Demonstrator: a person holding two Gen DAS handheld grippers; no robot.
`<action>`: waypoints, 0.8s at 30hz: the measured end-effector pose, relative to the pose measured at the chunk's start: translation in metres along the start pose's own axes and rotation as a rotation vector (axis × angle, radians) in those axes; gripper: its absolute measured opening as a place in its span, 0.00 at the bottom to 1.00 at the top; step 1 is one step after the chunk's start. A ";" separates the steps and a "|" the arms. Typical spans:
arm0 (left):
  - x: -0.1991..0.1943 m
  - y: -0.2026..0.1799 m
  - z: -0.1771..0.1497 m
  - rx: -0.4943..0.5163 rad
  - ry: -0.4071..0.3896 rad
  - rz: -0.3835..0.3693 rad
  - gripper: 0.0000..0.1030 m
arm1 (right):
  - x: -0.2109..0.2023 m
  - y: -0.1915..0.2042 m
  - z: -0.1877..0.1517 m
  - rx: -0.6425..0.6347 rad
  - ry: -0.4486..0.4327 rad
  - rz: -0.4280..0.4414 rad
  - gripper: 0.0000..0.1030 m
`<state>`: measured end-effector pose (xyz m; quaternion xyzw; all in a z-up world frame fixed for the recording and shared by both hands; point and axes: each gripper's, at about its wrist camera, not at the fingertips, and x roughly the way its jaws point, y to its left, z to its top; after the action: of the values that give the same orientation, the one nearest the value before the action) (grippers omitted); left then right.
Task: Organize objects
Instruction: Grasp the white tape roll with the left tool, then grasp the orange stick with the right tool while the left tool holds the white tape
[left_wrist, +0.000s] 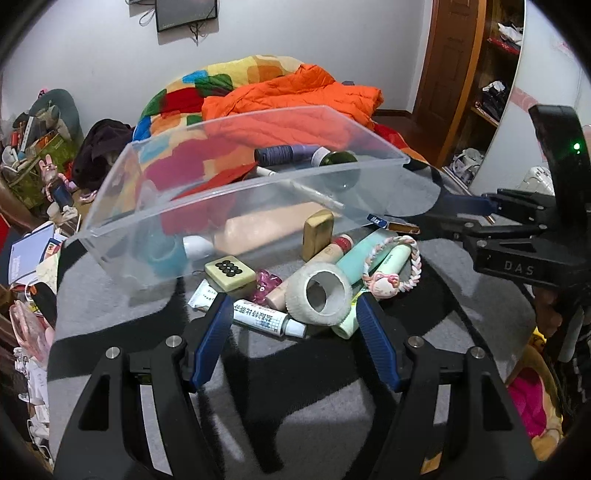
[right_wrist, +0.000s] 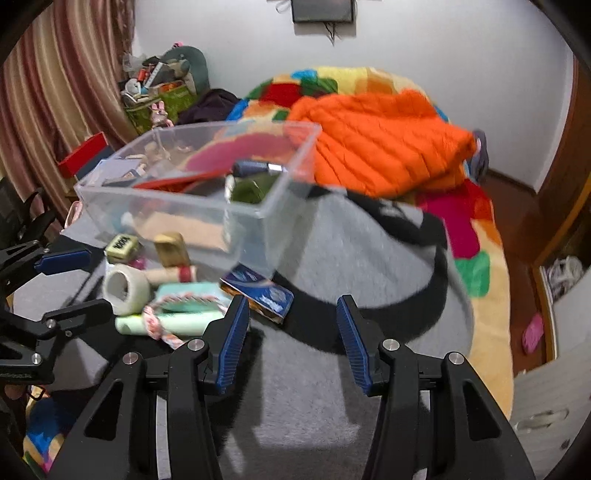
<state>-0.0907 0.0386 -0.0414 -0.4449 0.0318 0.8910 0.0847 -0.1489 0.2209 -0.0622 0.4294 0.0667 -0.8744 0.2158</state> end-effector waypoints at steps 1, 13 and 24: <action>0.002 0.000 0.000 -0.003 0.004 -0.001 0.67 | 0.004 -0.001 -0.001 0.004 0.012 0.006 0.44; 0.023 0.001 0.007 -0.038 0.043 -0.044 0.52 | 0.026 0.004 0.010 -0.052 0.046 0.057 0.57; 0.009 0.008 -0.003 -0.067 0.010 -0.071 0.40 | 0.024 0.015 0.008 -0.086 0.027 0.083 0.18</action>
<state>-0.0950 0.0320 -0.0506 -0.4528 -0.0132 0.8857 0.1011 -0.1610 0.1979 -0.0747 0.4338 0.0892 -0.8553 0.2689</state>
